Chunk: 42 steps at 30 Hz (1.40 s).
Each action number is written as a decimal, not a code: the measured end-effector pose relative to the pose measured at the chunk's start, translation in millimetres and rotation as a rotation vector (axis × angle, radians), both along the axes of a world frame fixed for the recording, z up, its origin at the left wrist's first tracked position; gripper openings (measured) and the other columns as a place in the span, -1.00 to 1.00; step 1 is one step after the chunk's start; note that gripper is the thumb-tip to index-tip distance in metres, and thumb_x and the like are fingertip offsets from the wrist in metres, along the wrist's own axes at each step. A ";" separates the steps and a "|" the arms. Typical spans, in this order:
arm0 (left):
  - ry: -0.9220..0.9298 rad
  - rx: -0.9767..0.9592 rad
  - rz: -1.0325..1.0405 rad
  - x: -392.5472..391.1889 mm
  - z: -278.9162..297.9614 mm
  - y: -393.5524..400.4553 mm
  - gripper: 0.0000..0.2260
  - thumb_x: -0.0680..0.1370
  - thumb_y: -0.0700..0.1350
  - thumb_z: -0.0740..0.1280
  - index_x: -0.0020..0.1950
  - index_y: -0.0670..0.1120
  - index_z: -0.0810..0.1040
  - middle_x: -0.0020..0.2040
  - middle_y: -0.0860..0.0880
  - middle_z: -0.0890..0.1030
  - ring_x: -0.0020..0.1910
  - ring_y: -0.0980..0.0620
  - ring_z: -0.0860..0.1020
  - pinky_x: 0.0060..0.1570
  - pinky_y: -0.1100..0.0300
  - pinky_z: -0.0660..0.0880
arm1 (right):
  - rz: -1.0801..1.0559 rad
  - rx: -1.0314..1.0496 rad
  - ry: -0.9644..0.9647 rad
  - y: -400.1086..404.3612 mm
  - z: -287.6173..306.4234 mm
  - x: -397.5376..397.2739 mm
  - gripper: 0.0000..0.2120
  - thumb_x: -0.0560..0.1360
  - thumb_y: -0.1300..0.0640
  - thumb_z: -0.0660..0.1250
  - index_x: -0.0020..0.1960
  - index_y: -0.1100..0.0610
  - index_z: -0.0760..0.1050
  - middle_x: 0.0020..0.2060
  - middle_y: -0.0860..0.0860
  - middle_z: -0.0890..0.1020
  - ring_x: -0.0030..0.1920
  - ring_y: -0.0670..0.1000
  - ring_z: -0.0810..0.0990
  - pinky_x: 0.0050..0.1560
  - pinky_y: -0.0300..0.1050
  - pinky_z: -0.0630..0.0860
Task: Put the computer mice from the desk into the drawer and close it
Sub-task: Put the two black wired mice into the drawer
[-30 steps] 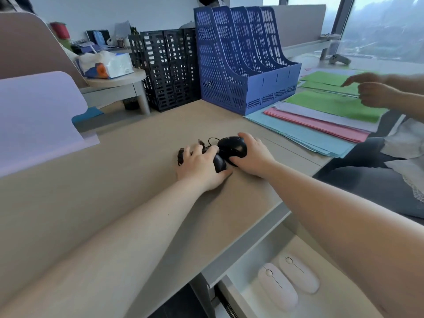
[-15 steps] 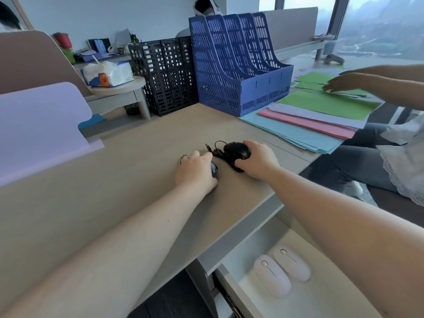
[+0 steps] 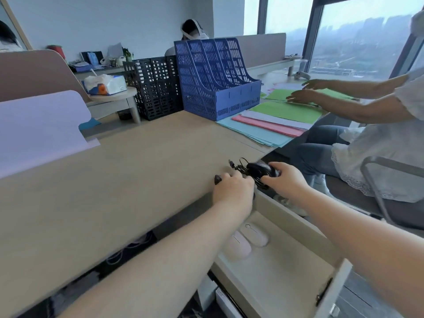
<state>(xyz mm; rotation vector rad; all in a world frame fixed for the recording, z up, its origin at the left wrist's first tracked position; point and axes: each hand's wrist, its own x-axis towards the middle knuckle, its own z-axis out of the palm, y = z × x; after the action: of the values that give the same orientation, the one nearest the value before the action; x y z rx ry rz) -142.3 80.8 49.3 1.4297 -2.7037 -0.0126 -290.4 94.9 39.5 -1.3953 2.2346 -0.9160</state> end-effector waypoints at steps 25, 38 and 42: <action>-0.129 0.350 0.047 -47.5 -165.8 91.2 -0.63 0.53 -0.31 0.25 0.33 -0.15 0.39 0.36 -0.20 0.32 0.30 -0.26 0.33 0.18 -0.07 0.48 | 0.168 0.551 0.066 81.3 -133.0 -30.9 -0.52 0.40 0.07 0.39 0.27 0.20 0.43 0.17 0.15 0.57 0.13 0.15 0.54 0.12 -0.04 0.51; -0.040 0.492 0.044 -36.5 -191.9 86.7 -0.66 0.50 -0.18 0.32 0.26 -0.16 0.43 0.29 -0.19 0.37 0.29 -0.19 0.37 0.24 0.00 0.42 | 0.321 0.667 0.218 72.8 -168.0 -19.7 -0.40 0.41 0.05 0.37 0.40 0.08 0.28 0.22 0.23 0.46 0.21 0.22 0.48 0.22 0.01 0.50; 0.009 0.495 0.062 -38.2 -193.6 81.5 -0.68 0.49 -0.19 0.32 0.24 -0.18 0.44 0.24 -0.19 0.41 0.24 -0.18 0.42 0.18 -0.01 0.46 | 0.329 0.634 0.240 66.8 -174.2 -21.3 -0.42 0.41 0.10 0.35 0.40 0.01 0.29 0.18 0.20 0.46 0.17 0.21 0.51 0.20 0.00 0.51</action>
<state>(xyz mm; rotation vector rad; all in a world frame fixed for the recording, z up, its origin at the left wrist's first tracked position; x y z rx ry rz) -180.5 162.4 -144.2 1.6120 -2.7650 -0.7268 -311.6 161.7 -134.7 -1.5277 2.0829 0.0786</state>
